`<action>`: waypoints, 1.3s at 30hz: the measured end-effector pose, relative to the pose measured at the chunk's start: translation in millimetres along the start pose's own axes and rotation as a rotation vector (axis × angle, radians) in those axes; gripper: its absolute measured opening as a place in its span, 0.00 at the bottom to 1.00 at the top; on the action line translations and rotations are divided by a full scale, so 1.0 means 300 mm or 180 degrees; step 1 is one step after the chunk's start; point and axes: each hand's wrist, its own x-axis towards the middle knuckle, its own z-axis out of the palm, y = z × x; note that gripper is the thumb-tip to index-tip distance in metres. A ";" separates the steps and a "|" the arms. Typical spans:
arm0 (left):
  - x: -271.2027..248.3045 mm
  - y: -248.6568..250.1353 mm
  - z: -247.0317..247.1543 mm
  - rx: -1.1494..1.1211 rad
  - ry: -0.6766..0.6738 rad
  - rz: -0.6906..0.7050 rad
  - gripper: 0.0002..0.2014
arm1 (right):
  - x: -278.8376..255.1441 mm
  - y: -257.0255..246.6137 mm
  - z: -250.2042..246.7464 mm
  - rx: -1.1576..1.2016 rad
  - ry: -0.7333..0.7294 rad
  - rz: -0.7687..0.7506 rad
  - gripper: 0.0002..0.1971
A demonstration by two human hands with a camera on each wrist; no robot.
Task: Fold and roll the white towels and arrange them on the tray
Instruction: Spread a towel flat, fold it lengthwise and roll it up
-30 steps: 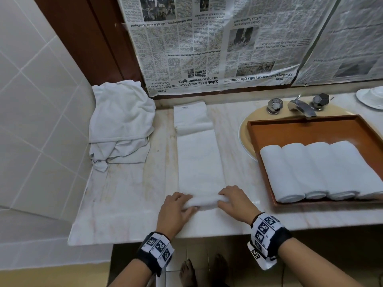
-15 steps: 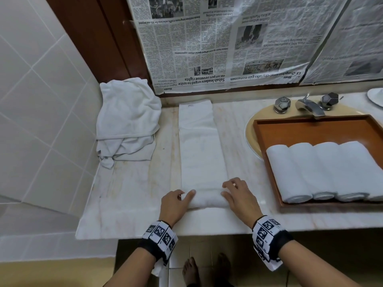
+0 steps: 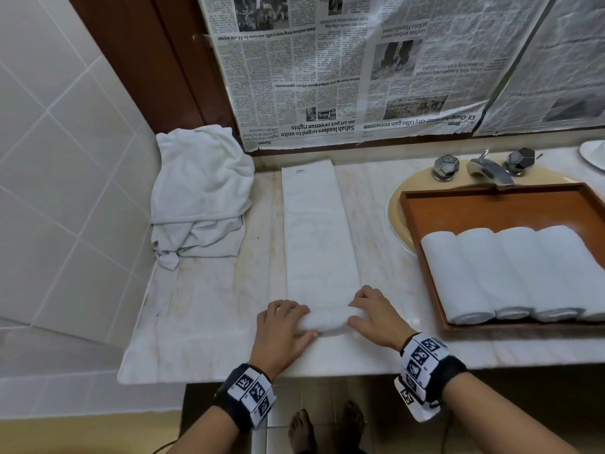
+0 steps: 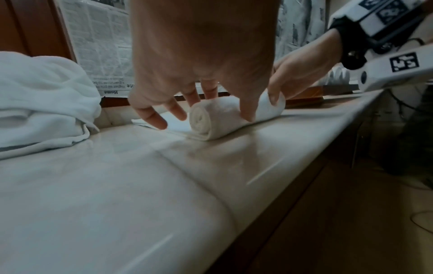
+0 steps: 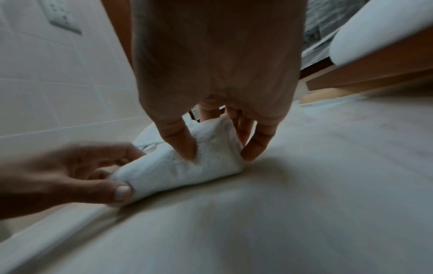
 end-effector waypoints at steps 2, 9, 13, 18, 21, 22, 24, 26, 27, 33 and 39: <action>0.005 -0.016 -0.011 -0.0293 -0.0174 -0.0057 0.28 | -0.001 -0.005 -0.014 0.0037 -0.0188 0.0190 0.14; 0.059 -0.019 -0.049 -0.1437 -0.0149 -0.0829 0.18 | -0.022 -0.020 -0.028 -0.0285 0.0191 0.0050 0.12; 0.087 0.001 -0.047 -0.1334 -0.0036 -0.1139 0.18 | -0.011 -0.033 0.021 -0.1154 0.0694 -0.0252 0.14; 0.071 0.016 -0.032 -0.0974 0.0214 -0.1074 0.20 | -0.020 -0.024 0.055 -0.1220 0.0393 -0.0533 0.25; 0.028 0.020 -0.007 -0.0274 0.0354 -0.0332 0.22 | -0.010 -0.015 0.046 -0.0868 0.0266 -0.0462 0.23; 0.010 0.020 0.005 -0.0113 0.0316 -0.0131 0.24 | -0.004 -0.017 0.038 -0.0605 0.0222 -0.0387 0.23; -0.015 0.015 0.025 0.0023 0.0208 -0.0007 0.27 | 0.013 -0.025 0.016 -0.0262 0.0088 -0.0219 0.23; -0.014 0.011 0.018 -0.0042 0.0088 -0.0145 0.27 | 0.024 -0.030 -0.011 -0.0095 -0.0118 -0.0024 0.23; -0.004 0.009 0.008 -0.0060 0.0010 -0.0191 0.26 | 0.026 -0.028 -0.024 0.0009 -0.0198 0.0057 0.21; 0.070 -0.021 -0.042 -0.0615 -0.0578 -0.0319 0.28 | 0.005 -0.024 -0.030 -0.0985 0.0530 -0.0147 0.19; 0.087 -0.015 -0.068 -0.1559 -0.0560 -0.0755 0.27 | -0.004 -0.020 0.036 -0.1099 0.0220 -0.0544 0.27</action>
